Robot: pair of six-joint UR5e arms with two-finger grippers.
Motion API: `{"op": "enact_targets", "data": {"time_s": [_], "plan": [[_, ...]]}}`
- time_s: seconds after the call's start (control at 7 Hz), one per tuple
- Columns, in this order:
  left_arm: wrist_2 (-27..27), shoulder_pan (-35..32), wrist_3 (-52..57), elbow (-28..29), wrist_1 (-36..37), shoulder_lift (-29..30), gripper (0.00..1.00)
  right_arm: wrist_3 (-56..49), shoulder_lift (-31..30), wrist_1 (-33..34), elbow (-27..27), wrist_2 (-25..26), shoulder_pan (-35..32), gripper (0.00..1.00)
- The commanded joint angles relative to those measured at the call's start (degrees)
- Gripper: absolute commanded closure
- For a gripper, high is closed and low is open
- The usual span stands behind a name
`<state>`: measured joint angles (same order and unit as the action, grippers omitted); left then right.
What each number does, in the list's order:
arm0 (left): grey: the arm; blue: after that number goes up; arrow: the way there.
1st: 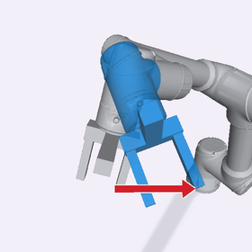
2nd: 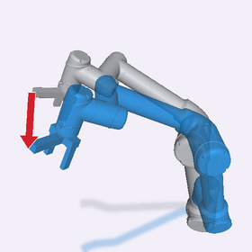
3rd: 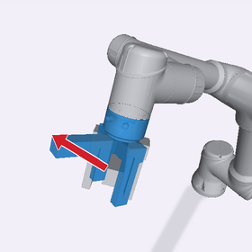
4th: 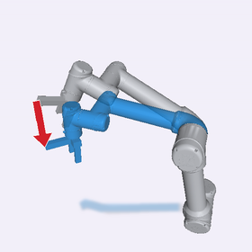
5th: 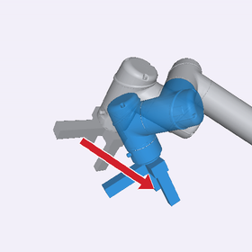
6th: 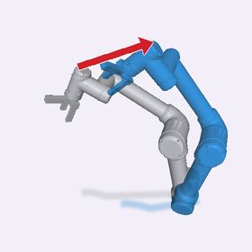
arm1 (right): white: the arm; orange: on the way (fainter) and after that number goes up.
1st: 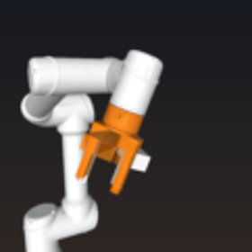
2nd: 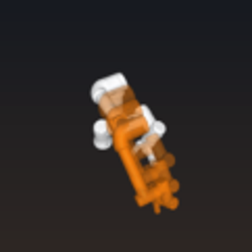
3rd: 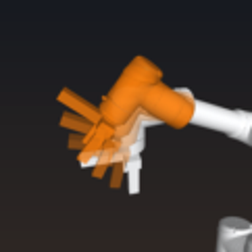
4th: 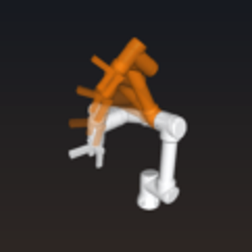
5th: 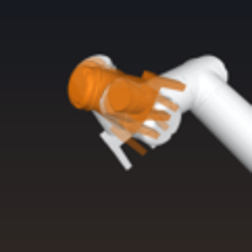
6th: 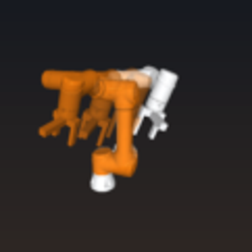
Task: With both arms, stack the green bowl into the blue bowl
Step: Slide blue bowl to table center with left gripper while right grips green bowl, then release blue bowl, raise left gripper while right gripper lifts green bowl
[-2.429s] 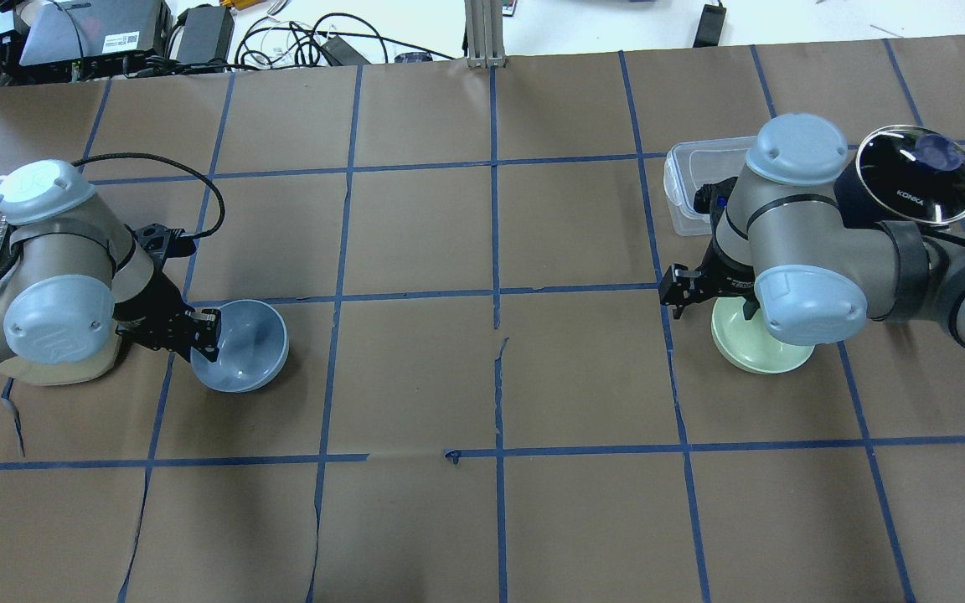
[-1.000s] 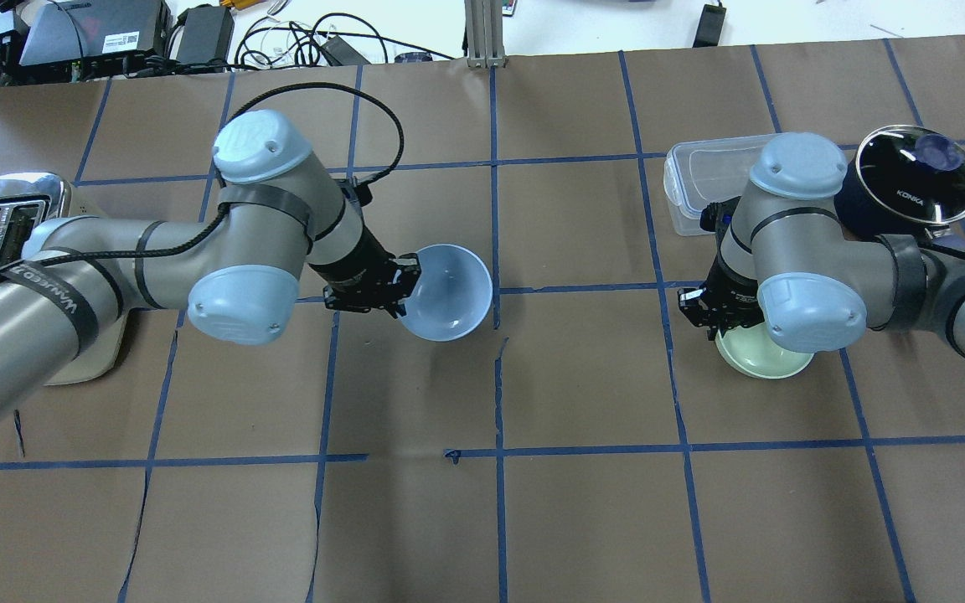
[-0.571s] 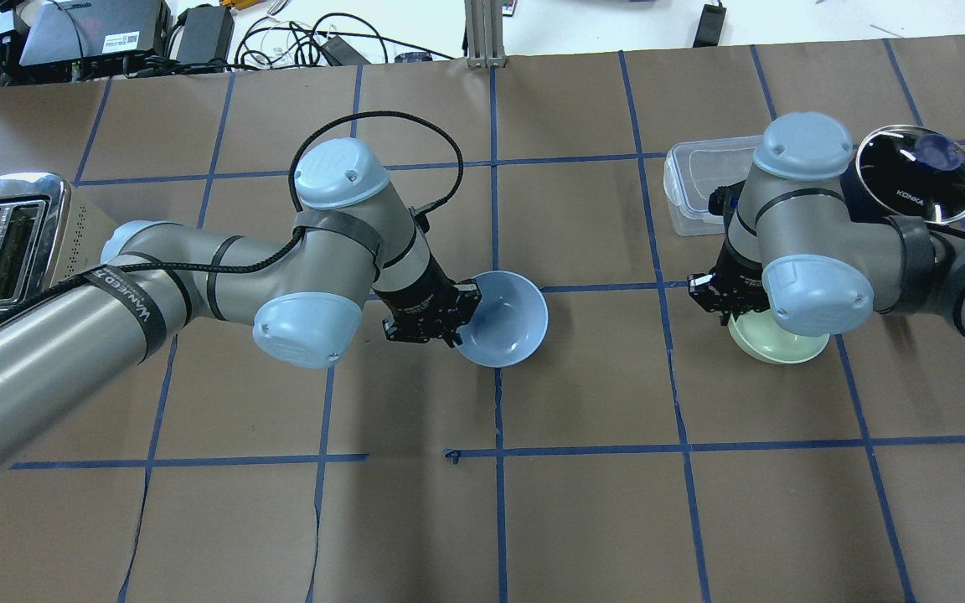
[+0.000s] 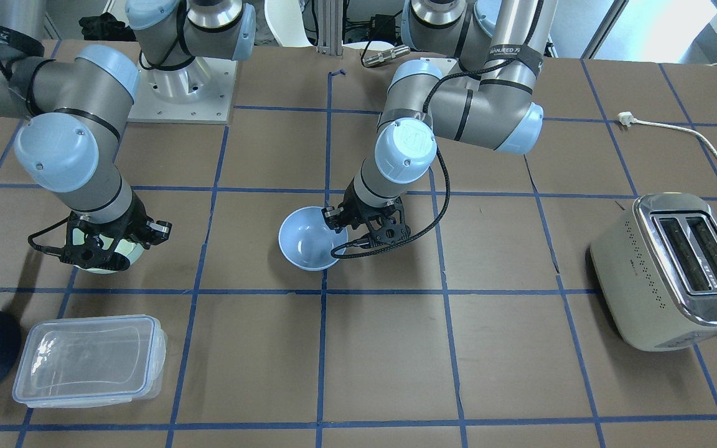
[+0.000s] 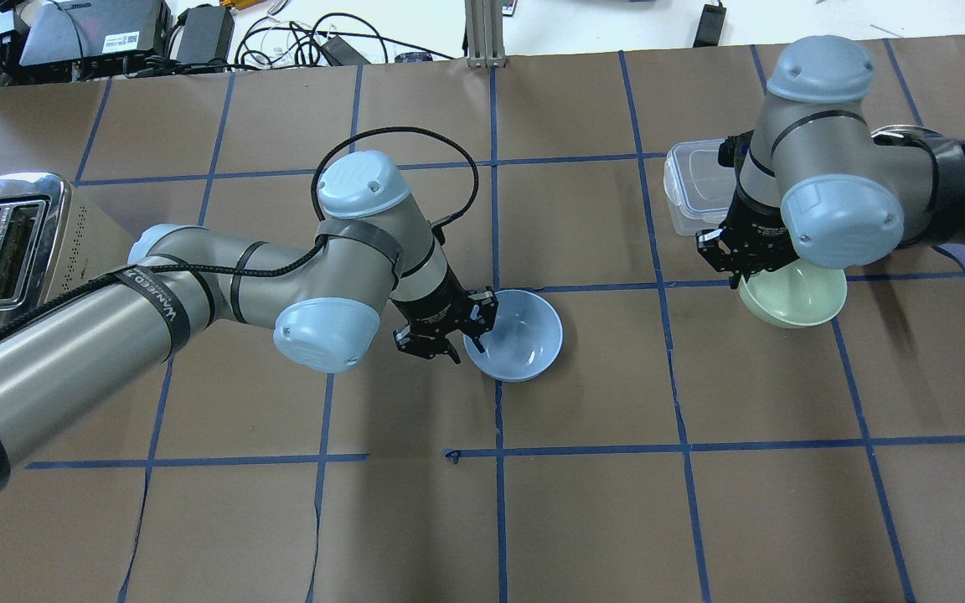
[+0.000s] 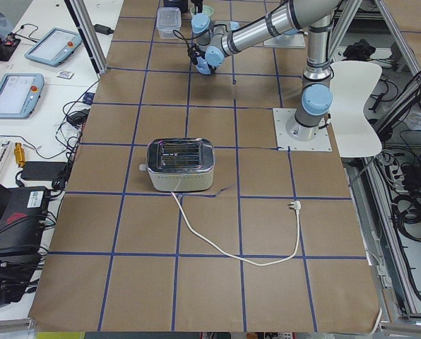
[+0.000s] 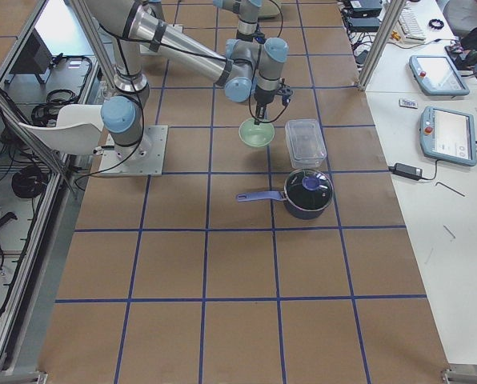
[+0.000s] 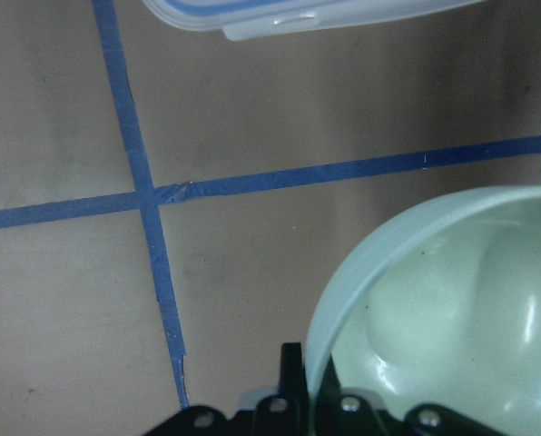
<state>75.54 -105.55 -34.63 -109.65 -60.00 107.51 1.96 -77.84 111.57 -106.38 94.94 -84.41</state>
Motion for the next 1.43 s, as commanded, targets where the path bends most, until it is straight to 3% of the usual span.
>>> {"op": "enact_targets", "data": {"time_s": [0.0,0.29,0.57,0.86,1.0,1.29], "plan": [[7.4,0.5,0.7,2.9,0.1,-1.4,0.41,4.3,-0.1,-1.4,2.8,-0.7,-2.8,1.0],[9.9,6.5,13.1,6.9,-5.7,-4.0,0.31,12.3,1.5,-3.0,9.1,-0.6,-9.4,1.0],[16.4,12.3,33.1,15.4,-18.7,-9.0,0.22,19.6,4.6,-4.3,13.5,-0.5,-14.5,1.0],[16.5,15.4,35.9,24.5,-32.3,-12.3,0.21,29.0,6.3,-4.4,14.6,-0.9,-21.2,1.0],[16.7,15.6,37.6,25.4,-32.8,-13.8,0.07,31.1,7.5,-4.4,15.0,-2.6,-23.2,1.0],[16.4,15.8,37.6,25.5,-32.6,-14.6,0.03,36.6,10.6,-3.7,16.0,-3.9,-28.3,1.0]]}}
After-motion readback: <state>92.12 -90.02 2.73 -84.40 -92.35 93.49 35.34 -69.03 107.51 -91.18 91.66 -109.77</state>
